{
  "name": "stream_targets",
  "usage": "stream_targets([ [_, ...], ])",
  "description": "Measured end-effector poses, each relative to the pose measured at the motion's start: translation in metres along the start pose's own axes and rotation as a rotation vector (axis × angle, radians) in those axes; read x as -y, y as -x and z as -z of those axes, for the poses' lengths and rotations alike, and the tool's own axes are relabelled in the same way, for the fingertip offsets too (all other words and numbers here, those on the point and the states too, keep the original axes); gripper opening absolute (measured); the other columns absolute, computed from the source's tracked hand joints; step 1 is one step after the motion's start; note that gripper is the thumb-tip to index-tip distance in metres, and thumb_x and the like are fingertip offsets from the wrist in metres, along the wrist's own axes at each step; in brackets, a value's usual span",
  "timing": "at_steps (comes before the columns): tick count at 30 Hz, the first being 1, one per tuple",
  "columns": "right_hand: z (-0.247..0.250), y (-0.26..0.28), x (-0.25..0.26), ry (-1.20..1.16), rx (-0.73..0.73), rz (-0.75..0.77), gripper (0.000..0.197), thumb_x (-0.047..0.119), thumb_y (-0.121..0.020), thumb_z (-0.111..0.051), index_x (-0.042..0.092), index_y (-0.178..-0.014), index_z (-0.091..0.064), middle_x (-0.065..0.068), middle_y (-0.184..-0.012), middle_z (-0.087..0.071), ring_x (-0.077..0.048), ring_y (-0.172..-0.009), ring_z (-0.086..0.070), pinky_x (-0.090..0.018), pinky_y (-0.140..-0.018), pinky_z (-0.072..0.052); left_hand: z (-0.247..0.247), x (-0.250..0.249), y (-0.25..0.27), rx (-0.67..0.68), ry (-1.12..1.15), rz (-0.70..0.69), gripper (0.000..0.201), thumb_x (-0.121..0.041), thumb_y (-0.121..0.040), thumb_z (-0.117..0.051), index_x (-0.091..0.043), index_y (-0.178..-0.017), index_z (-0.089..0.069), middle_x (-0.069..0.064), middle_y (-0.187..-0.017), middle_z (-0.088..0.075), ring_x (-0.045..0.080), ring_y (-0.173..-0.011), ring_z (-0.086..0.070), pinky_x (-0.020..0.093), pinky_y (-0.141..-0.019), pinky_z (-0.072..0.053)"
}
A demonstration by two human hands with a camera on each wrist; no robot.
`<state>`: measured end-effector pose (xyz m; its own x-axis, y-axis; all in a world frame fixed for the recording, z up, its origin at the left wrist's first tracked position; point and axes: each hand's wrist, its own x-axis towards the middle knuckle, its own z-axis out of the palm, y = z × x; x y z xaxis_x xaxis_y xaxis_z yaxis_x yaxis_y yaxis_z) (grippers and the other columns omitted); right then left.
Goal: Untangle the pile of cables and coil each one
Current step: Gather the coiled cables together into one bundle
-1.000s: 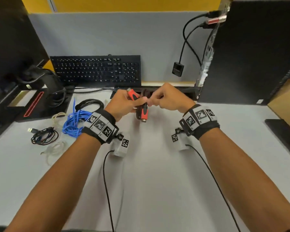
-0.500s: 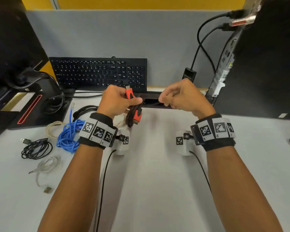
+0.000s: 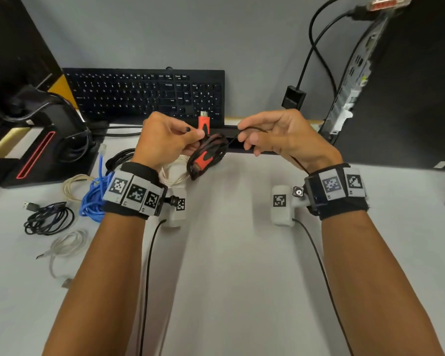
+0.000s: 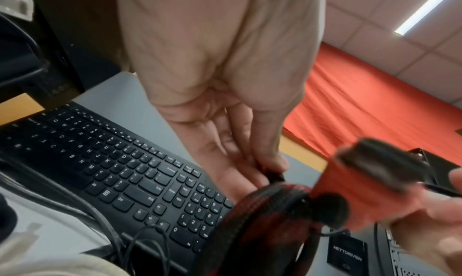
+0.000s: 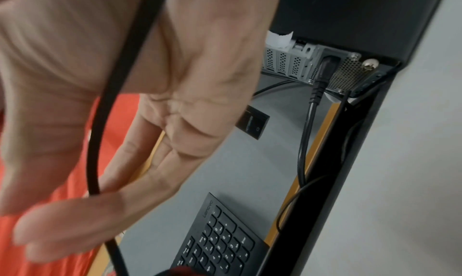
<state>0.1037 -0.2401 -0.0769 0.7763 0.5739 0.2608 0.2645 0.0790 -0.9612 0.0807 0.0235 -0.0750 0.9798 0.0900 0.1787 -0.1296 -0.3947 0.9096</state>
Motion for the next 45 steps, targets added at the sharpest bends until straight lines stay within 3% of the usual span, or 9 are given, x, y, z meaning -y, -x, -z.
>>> stream_targets([
  [9,0.013,0.007,0.003,0.128,-0.113,-0.044,0.013,0.013,-0.088,-0.076,0.002,-0.095,-0.079,-0.013,-0.076,-0.072,-0.017,-0.055,-0.058,-0.023,-0.054,-0.049,0.019,-0.01,0.001,-0.254,0.108,-0.092,0.021,-0.017,-0.093,-0.071,0.003,-0.088,-0.074,0.017,-0.074,-0.071,0.02,-0.06,-0.072,0.03,-0.062,-0.062],
  [13,0.016,0.012,0.004,-0.008,0.038,-0.027,0.021,0.016,-0.087,-0.075,0.004,-0.105,-0.078,-0.014,-0.089,-0.074,-0.018,-0.069,-0.065,-0.024,-0.067,-0.054,0.022,-0.019,0.003,-0.322,0.152,-0.128,0.027,-0.018,-0.091,-0.073,0.009,-0.09,-0.072,0.019,-0.075,-0.071,0.023,-0.06,-0.072,0.03,-0.06,-0.061],
  [18,0.008,0.011,0.003,-0.188,0.263,0.027,0.081,0.034,-0.077,-0.086,-0.009,-0.137,-0.053,-0.019,-0.12,-0.064,-0.025,-0.105,-0.064,-0.036,-0.098,-0.052,0.018,-0.026,0.004,-0.348,0.222,-0.134,0.034,-0.018,-0.09,-0.074,0.015,-0.092,-0.068,0.022,-0.076,-0.071,0.025,-0.061,-0.073,0.03,-0.058,-0.06],
  [23,-0.001,0.005,0.004,-0.26,0.443,0.04,0.108,0.029,-0.062,-0.095,-0.01,-0.146,-0.041,-0.022,-0.133,-0.057,-0.03,-0.124,-0.056,-0.043,-0.114,-0.042,0.016,-0.027,0.006,-0.339,0.181,-0.17,0.028,-0.02,-0.09,-0.074,0.007,-0.084,-0.071,0.015,-0.07,-0.072,0.025,-0.059,-0.073,0.032,-0.057,-0.061],
  [26,-0.009,0.004,0.007,-0.21,0.341,0.03,0.081,0.008,-0.069,-0.09,-0.001,-0.141,-0.054,-0.019,-0.126,-0.064,-0.029,-0.124,-0.06,-0.033,-0.102,-0.051,0.018,-0.024,0.006,-0.32,0.175,-0.166,0.025,-0.02,-0.09,-0.074,0.003,-0.08,-0.072,0.013,-0.067,-0.072,0.025,-0.058,-0.073,0.033,-0.057,-0.061],
  [30,-0.031,-0.009,0.011,0.008,-0.068,0.099,0.013,0.002,-0.092,-0.068,-0.004,-0.103,-0.073,-0.005,-0.08,-0.07,-0.016,-0.068,-0.066,-0.03,-0.08,-0.058,0.019,-0.024,0.007,-0.238,0.162,-0.177,0.018,-0.019,-0.09,-0.074,-0.005,-0.078,-0.073,0.011,-0.069,-0.073,0.025,-0.061,-0.074,0.034,-0.06,-0.062],
  [36,-0.058,-0.023,0.014,0.262,-0.148,0.131,0.026,0.018,-0.101,-0.06,0.004,-0.084,-0.074,-0.017,-0.108,-0.064,-0.028,-0.091,-0.063,-0.038,-0.081,-0.055,0.014,-0.036,0.013,-0.036,0.12,-0.308,0.015,-0.013,-0.091,-0.072,0.001,-0.085,-0.074,0.013,-0.072,-0.074,0.026,-0.063,-0.074,0.036,-0.061,-0.063],
  [41,-0.072,-0.026,0.004,0.159,-0.123,0.093,0.028,0.016,-0.104,-0.056,-0.006,-0.093,-0.071,-0.019,-0.086,-0.072,-0.021,-0.078,-0.069,-0.033,-0.077,-0.057,0.015,-0.04,0.019,0.01,0.149,-0.353,0.017,-0.013,-0.092,-0.071,0.003,-0.086,-0.073,0.014,-0.073,-0.074,0.029,-0.065,-0.074,0.037,-0.063,-0.063],
  [45,-0.071,-0.029,0.002,0.123,-0.166,0.098,0.025,0.013,-0.102,-0.058,-0.003,-0.093,-0.075,-0.013,-0.083,-0.075,-0.018,-0.073,-0.069,-0.025,-0.073,-0.055,0.031,-0.034,0.017,0.094,0.145,-0.149,0.019,-0.018,-0.092,-0.071,0.001,-0.095,-0.072,0.014,-0.079,-0.076,0.028,-0.071,-0.075,0.031,-0.063,-0.062],
])
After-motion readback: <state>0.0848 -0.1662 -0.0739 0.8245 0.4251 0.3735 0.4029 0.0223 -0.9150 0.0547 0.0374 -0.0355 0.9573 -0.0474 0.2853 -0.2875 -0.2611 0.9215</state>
